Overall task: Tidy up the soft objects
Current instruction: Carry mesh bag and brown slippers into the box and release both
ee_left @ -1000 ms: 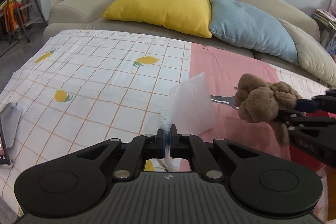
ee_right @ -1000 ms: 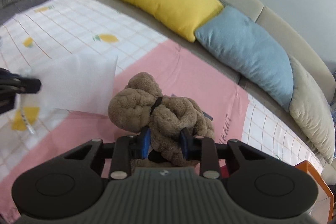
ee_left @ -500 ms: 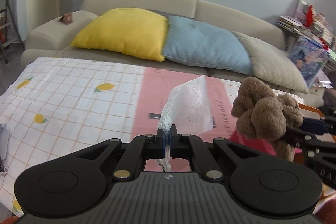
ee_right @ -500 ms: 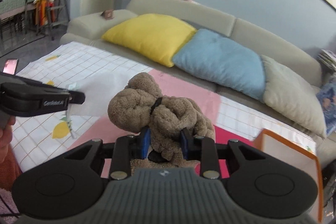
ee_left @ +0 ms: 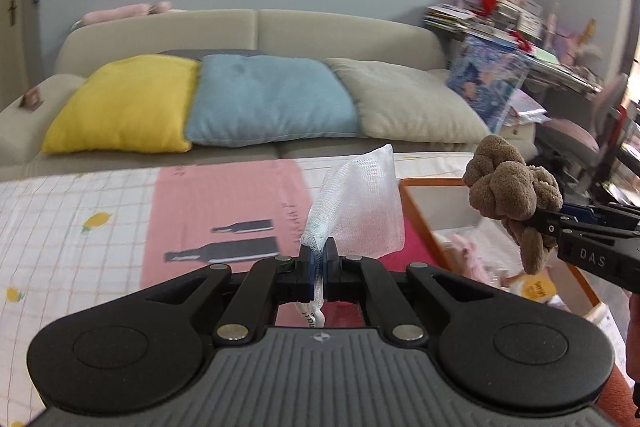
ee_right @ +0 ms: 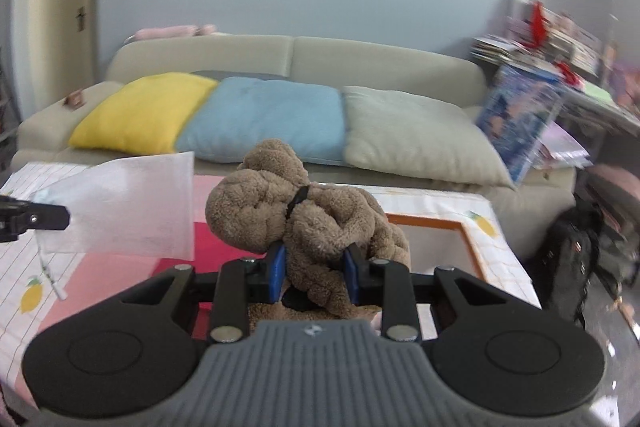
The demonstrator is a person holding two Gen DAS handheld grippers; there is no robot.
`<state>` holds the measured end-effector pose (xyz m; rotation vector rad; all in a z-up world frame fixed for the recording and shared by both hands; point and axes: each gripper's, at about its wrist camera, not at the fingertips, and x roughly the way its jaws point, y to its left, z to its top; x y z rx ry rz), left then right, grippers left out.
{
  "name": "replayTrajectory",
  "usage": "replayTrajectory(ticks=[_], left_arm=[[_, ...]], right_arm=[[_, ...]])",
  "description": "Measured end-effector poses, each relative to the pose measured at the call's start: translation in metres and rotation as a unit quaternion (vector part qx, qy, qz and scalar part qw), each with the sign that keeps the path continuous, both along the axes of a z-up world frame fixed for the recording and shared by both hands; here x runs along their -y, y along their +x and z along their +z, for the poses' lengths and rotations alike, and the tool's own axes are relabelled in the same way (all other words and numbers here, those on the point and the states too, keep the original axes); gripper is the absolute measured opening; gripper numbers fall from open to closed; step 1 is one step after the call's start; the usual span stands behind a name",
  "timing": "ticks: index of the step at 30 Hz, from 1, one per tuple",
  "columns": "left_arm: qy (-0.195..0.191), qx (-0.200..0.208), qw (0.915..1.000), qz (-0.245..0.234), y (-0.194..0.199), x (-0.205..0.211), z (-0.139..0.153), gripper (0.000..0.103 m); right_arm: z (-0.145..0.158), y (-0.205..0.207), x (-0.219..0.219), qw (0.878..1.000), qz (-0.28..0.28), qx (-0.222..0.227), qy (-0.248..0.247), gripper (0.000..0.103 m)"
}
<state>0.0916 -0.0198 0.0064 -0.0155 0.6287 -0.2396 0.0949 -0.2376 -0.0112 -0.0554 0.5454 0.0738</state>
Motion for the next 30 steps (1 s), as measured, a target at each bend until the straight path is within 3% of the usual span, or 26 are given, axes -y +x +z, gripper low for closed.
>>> replayTrajectory(ticks=[5,9,15,18,24,30], left_arm=[[0.030,0.009,0.9968,-0.074,0.015,0.057,0.004,0.003],[0.053,-0.006,0.9912,-0.121,0.031,0.101,-0.003,0.003],[0.104,-0.044,0.9708,-0.211,0.028,0.157,-0.026,0.003],[0.134,-0.073,0.9567,-0.248,0.023,0.175,-0.044,0.003],[0.139,-0.127,0.9423,-0.277,0.023,0.191,-0.068,0.004],[0.119,-0.182,0.9373,-0.272,0.037,0.192,-0.080,0.006]], right_arm=[[-0.008,0.010,0.057,0.997,-0.051,-0.022,0.044,0.029],[-0.017,0.024,0.083,0.994,-0.073,-0.053,0.053,0.029],[-0.045,0.022,0.097,0.991,-0.044,-0.124,0.038,0.030],[-0.061,0.017,0.095,0.988,-0.030,-0.151,0.001,0.031],[-0.068,0.016,0.084,0.987,-0.012,-0.148,-0.063,0.033],[-0.081,0.029,0.076,0.983,0.011,-0.162,-0.086,0.033]])
